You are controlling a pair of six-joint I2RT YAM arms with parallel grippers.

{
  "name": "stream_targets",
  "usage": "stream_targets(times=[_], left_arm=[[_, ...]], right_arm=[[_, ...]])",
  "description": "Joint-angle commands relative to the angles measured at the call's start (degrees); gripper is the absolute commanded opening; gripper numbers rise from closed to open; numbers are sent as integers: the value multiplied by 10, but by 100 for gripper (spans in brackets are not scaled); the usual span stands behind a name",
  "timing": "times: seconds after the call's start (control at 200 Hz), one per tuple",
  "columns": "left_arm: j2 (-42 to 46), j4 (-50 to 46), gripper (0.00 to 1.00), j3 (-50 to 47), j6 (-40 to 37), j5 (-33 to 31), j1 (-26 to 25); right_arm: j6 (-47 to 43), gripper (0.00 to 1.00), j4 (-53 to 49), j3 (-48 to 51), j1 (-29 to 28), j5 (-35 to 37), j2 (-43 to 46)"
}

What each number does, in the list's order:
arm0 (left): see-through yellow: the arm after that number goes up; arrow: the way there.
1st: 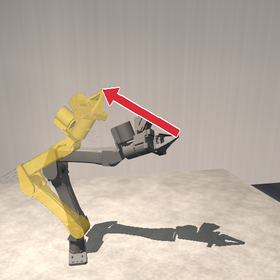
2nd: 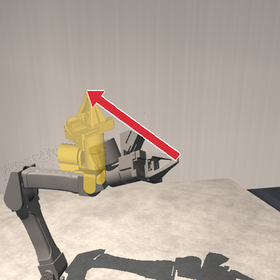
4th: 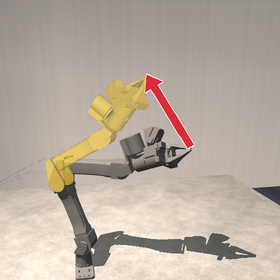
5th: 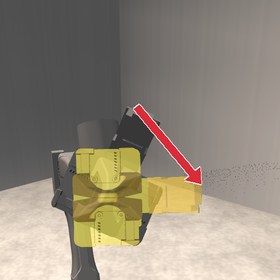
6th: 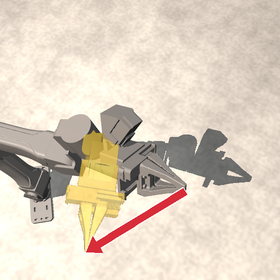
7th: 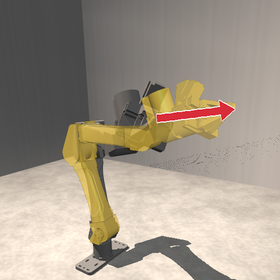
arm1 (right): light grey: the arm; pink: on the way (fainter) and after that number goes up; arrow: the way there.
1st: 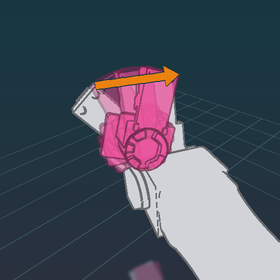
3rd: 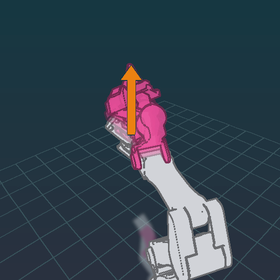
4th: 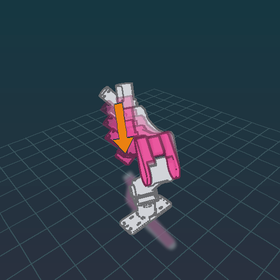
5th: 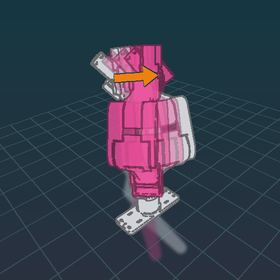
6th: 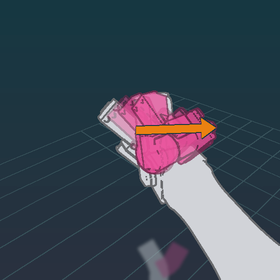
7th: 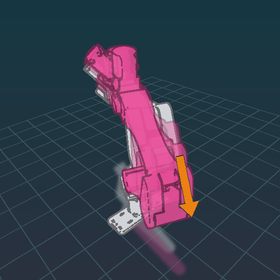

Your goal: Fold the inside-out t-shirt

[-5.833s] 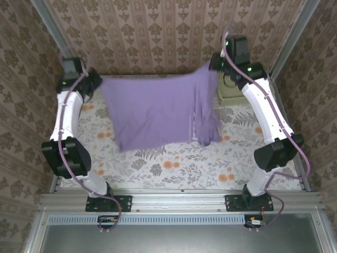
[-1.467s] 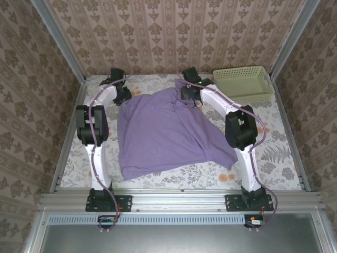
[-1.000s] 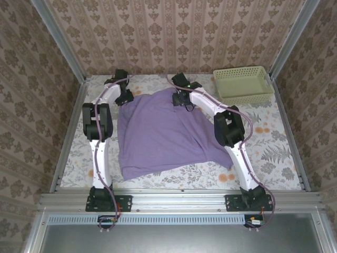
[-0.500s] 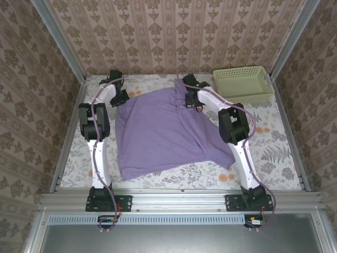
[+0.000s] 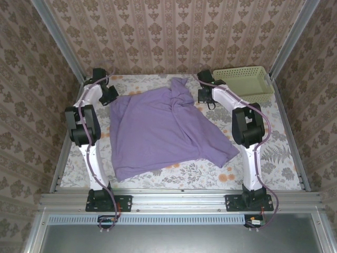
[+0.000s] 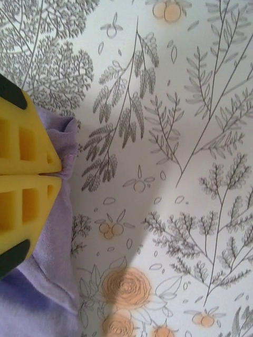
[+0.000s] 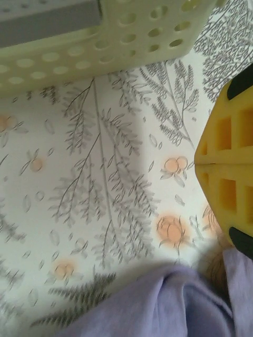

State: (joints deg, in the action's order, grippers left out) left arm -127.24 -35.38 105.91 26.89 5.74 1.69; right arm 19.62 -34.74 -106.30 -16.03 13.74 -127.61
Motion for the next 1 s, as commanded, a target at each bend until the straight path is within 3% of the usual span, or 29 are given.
stream_targets(times=[0.0, 0.165, 0.3, 0.53, 0.745, 0.995], left_arm=[[9, 9, 10, -8, -12, 29, -3], [1, 2, 18, -4, -15, 18, -3], [-5, -5, 21, 0, -21, 8, -2], [-19, -21, 15, 13, -32, -5, 0], [-25, -60, 30, 28, -51, -68, -10], [-60, -81, 29, 58, -56, -72, -13]], right_arm=[[-1, 20, 58, 18, -19, -89, 30], [-14, 47, 62, -25, -52, -140, -3], [-19, 56, 43, -76, -70, -149, -45], [-18, 53, -3, -140, -78, -138, -105], [-22, 56, -10, -146, -79, -134, -114], [-24, 48, -22, -162, -79, -131, -128]])
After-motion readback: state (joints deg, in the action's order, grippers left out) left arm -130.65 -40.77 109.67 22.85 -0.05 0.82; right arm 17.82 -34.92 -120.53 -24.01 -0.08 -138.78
